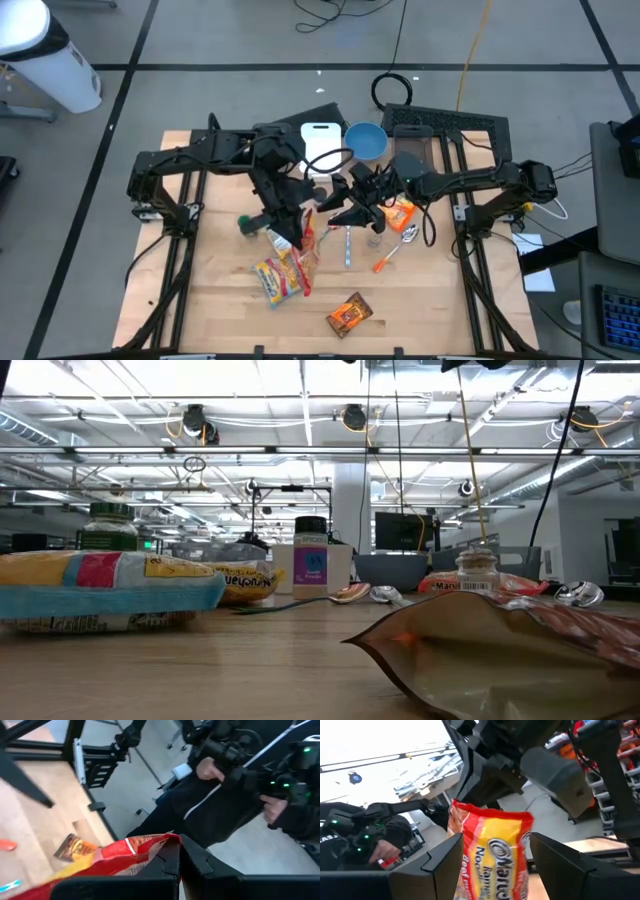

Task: Pick & Place Food Item
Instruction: Put the red noodle pack into the right black bin

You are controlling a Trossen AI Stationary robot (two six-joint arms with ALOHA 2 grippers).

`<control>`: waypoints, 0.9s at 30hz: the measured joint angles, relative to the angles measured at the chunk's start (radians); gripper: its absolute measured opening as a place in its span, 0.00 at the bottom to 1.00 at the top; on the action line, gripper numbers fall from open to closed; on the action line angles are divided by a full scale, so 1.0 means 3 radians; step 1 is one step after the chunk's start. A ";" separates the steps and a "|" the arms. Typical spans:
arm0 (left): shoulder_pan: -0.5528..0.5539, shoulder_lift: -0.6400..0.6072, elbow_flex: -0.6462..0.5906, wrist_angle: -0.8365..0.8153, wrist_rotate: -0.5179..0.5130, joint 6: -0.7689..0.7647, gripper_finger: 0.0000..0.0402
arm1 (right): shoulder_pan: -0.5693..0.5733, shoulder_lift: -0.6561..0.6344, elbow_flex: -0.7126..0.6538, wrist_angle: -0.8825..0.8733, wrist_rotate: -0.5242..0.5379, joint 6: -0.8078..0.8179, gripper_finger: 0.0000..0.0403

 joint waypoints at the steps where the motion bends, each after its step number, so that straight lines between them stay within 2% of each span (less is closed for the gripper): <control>1: 0.0005 0.0000 -0.0001 0.0046 0.0041 -0.0052 0.00 | 0.0000 0.0000 0.0000 0.0000 -0.0001 -0.0001 0.56; 9: 0.0080 0.0000 -0.0001 0.0622 0.0539 -0.0432 0.00 | 0.0000 0.0000 -0.0001 0.0354 -0.0131 0.0152 0.53; 15: 0.0081 0.0007 -0.0002 0.1702 0.0946 -0.0932 0.00 | 0.0004 0.0000 -0.0001 0.0404 -0.0175 0.0328 0.51; 18: 0.0114 0.0015 -0.0002 0.1985 0.1064 -0.1251 0.00 | 0.0037 0.0000 -0.0001 0.0425 -0.0174 0.0334 0.51; 21: 0.0150 0.0032 -0.0002 0.1950 0.1093 -0.1346 0.00 | 0.0072 0.0000 -0.0001 0.0488 -0.0178 0.0348 0.51; 27: 0.0281 0.0049 -0.0002 0.1443 0.1089 -0.1336 0.00 | 0.0099 -0.0001 -0.0053 0.0354 -0.0186 0.0400 0.51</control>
